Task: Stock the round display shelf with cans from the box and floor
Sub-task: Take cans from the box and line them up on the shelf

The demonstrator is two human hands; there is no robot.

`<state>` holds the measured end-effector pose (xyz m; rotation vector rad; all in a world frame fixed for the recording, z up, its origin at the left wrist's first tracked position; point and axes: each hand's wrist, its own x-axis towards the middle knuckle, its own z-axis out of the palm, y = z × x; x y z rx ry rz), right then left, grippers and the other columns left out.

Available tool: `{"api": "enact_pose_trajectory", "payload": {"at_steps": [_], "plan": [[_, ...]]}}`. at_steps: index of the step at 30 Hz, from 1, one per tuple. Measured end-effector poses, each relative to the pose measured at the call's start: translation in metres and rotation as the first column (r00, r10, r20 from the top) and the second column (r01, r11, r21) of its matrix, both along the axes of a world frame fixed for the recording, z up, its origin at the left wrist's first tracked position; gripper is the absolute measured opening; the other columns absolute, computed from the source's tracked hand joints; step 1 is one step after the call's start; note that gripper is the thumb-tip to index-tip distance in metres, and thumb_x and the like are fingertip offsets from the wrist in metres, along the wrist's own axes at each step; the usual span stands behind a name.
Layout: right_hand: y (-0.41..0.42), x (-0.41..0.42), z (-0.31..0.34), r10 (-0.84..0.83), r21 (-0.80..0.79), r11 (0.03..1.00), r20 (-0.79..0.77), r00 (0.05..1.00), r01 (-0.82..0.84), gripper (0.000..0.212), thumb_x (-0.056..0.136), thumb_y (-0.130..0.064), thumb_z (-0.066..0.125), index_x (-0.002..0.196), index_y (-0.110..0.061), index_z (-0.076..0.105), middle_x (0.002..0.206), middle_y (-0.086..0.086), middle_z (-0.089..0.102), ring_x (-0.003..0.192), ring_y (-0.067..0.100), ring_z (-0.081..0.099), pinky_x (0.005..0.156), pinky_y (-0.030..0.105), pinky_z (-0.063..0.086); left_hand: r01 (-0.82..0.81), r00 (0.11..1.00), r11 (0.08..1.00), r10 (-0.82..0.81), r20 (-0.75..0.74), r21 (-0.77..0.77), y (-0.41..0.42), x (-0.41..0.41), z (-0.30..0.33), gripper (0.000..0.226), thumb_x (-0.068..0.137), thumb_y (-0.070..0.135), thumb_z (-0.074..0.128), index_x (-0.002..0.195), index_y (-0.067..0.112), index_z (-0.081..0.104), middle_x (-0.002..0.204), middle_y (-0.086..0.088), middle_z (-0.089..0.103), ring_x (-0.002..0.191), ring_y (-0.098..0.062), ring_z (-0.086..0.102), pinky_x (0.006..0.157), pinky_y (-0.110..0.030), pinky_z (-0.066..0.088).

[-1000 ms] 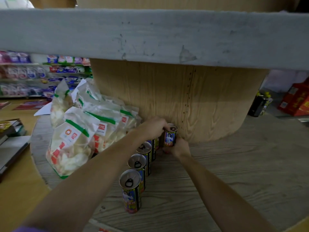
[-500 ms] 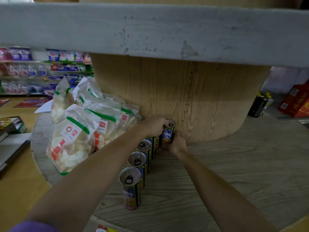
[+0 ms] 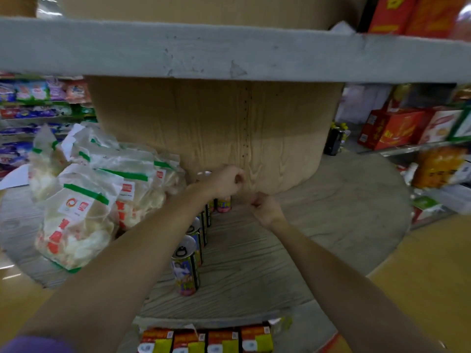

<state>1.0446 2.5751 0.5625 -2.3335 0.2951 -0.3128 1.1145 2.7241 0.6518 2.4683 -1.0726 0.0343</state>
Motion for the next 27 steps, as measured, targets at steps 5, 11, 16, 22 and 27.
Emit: {"api": "enact_pose_trajectory", "payload": {"at_steps": [5, 11, 16, 22, 27], "plan": [[-0.041, -0.056, 0.003, -0.087, -0.017, 0.996, -0.010, 0.996, 0.086, 0.003, 0.086, -0.014, 0.064, 0.087, -0.012, 0.065, 0.086, 0.007, 0.066, 0.094, 0.030, 0.065, 0.077, 0.030, 0.047, 0.156, 0.987, 0.981, -0.148, -0.069, 0.116, -0.048, -0.039, -0.020, 0.017, 0.089, 0.003, 0.059, 0.101, -0.002, 0.070, 0.101, -0.015, 0.071, 0.092, -0.024, 0.064, 0.077, -0.028, 0.044], [-0.125, -0.132, -0.005, -0.175, 0.032, 0.983, -0.087, 0.981, 0.178, 0.018, 0.085, -0.009, 0.063, 0.073, -0.023, 0.062, 0.083, 0.011, 0.070, 0.086, 0.034, 0.070, 0.076, 0.044, 0.058, 0.240, 0.969, 0.935, -0.214, -0.122, 0.263, -0.120, -0.080, -0.046, 0.011, 0.083, 0.008, 0.061, 0.087, 0.012, 0.071, 0.087, -0.007, 0.071, 0.084, -0.025, 0.065, 0.081, -0.040, 0.054], [-0.207, -0.217, -0.013, -0.299, 0.024, 0.952, -0.125, 0.946, 0.305, 0.017, 0.084, -0.007, 0.064, 0.072, -0.020, 0.065, 0.080, 0.011, 0.068, 0.079, 0.029, 0.067, 0.065, 0.031, 0.051, 0.322, 0.942, 0.922, -0.291, -0.166, 0.215, -0.210, -0.150, -0.055, 0.013, 0.085, 0.009, 0.061, 0.093, 0.010, 0.071, 0.090, -0.004, 0.068, 0.084, -0.019, 0.062, 0.077, -0.029, 0.050], [-0.303, -0.335, -0.074, -0.312, 0.051, 0.935, -0.349, 0.884, 0.351, 0.012, 0.083, -0.008, 0.055, 0.077, -0.013, 0.064, 0.063, 0.008, 0.065, 0.057, 0.025, 0.063, 0.067, 0.049, 0.060, 0.444, 0.886, 0.860, -0.381, -0.263, 0.251, -0.316, -0.254, -0.104, 0.013, 0.084, 0.009, 0.063, 0.094, 0.008, 0.071, 0.094, -0.009, 0.072, 0.079, -0.017, 0.060, 0.067, -0.026, 0.044], [-0.337, -0.434, -0.138, -0.323, 0.063, 0.915, -0.473, 0.819, 0.398, 0.014, 0.088, -0.008, 0.055, 0.084, -0.015, 0.066, 0.063, -0.002, 0.060, 0.052, 0.007, 0.059, 0.054, 0.020, 0.052, 0.490, 0.851, 0.809, -0.365, -0.377, 0.325, -0.376, -0.332, -0.182, 0.009, 0.086, 0.009, 0.064, 0.090, 0.005, 0.070, 0.093, -0.013, 0.072, 0.079, -0.017, 0.060, 0.064, -0.025, 0.039]]}}
